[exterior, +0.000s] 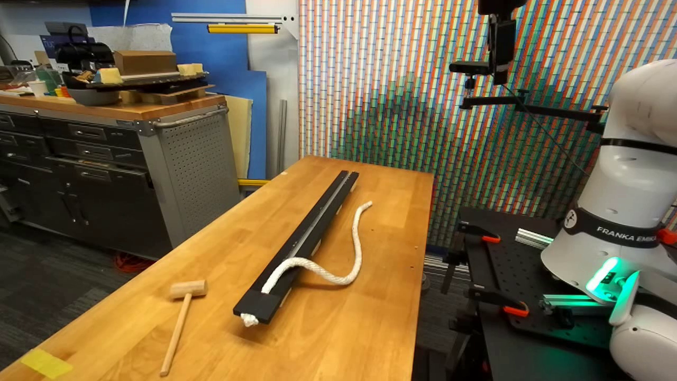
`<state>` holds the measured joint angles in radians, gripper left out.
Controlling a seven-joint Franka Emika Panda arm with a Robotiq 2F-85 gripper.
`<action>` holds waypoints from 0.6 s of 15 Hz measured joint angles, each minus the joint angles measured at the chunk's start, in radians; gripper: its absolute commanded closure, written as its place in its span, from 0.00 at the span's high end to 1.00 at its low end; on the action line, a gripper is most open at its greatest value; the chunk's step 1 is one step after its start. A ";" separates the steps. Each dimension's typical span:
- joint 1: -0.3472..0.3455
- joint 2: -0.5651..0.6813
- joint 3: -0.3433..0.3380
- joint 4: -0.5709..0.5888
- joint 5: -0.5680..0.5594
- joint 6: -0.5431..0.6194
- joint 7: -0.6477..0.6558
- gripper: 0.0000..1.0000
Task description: Align the rope along the middle of the black object
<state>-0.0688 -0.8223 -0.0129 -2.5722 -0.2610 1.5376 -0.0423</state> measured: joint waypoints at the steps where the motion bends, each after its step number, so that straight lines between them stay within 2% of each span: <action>1: -0.002 0.013 -0.002 -0.002 0.000 0.023 0.035 1.00; 9: -0.064 0.231 -0.005 0.019 0.014 0.248 0.310 1.00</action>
<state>-0.1327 -0.5910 -0.0178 -2.5528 -0.2473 1.7860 0.2673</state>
